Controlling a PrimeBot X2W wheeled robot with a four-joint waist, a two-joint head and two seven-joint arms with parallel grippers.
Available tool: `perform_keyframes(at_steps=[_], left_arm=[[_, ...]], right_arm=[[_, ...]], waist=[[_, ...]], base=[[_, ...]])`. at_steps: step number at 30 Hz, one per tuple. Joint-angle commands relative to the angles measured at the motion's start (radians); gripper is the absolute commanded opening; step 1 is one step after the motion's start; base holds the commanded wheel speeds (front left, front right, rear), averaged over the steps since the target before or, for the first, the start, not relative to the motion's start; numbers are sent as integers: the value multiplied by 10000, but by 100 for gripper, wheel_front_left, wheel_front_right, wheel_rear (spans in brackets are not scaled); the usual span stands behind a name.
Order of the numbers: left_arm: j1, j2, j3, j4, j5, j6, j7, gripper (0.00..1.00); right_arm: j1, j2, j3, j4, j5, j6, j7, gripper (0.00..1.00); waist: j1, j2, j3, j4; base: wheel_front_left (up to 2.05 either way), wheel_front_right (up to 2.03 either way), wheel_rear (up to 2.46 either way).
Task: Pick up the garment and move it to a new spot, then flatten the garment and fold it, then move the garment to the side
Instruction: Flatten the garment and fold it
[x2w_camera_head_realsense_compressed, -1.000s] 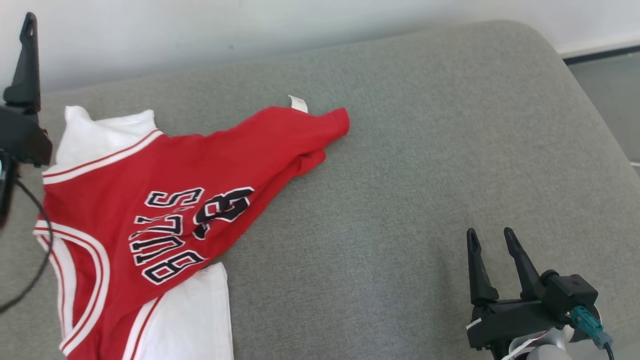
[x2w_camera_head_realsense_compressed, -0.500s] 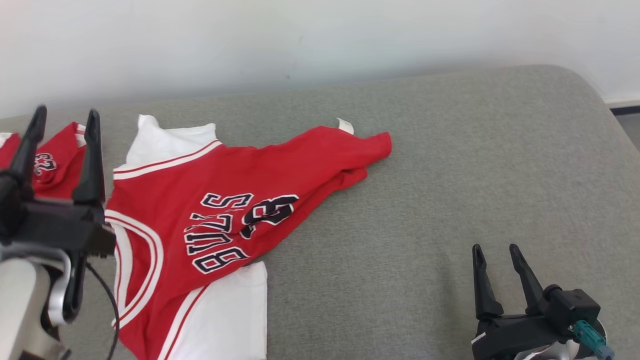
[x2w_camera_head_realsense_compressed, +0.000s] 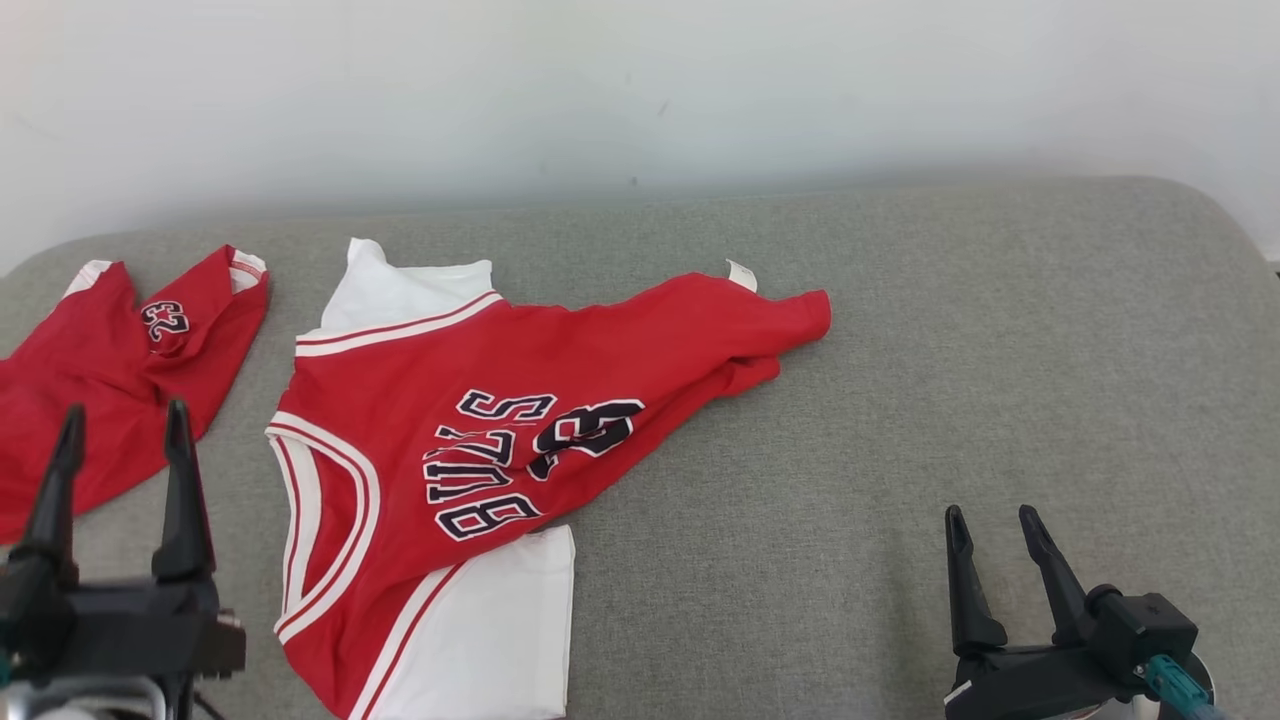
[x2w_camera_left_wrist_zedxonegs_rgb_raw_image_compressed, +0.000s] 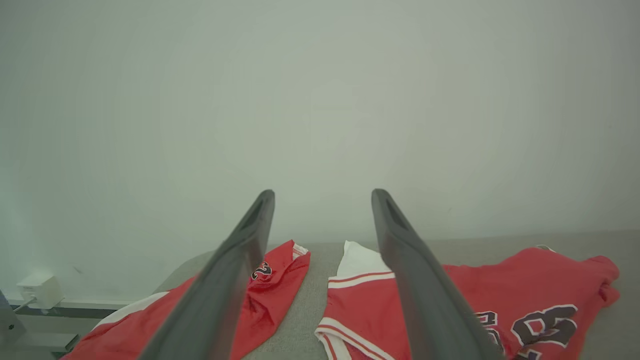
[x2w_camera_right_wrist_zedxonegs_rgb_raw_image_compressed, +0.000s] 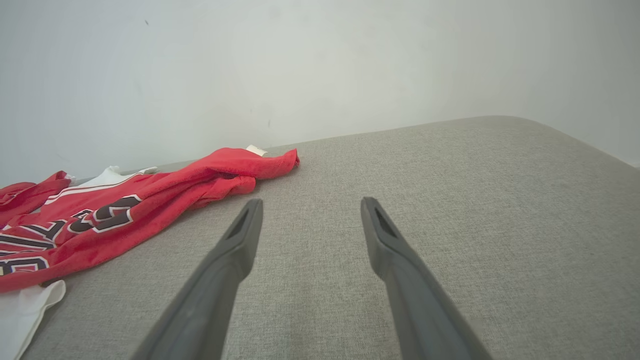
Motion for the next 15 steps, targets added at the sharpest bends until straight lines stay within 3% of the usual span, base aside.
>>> perform_keyframes(at_steps=[1,15], left_arm=[[291,-122,142,-126,118,28,-32,100],[2464,-1842,1890,-778,1028,-648,-33,100]], right_arm=[[103,-7,1,6,-37,9,-8,100],[240,-8,112,74,-48,9,-8,100]], waist=[[1,0,-50,51],[1,0,-213,227]], base=[[0,0,0],[0,0,0]])
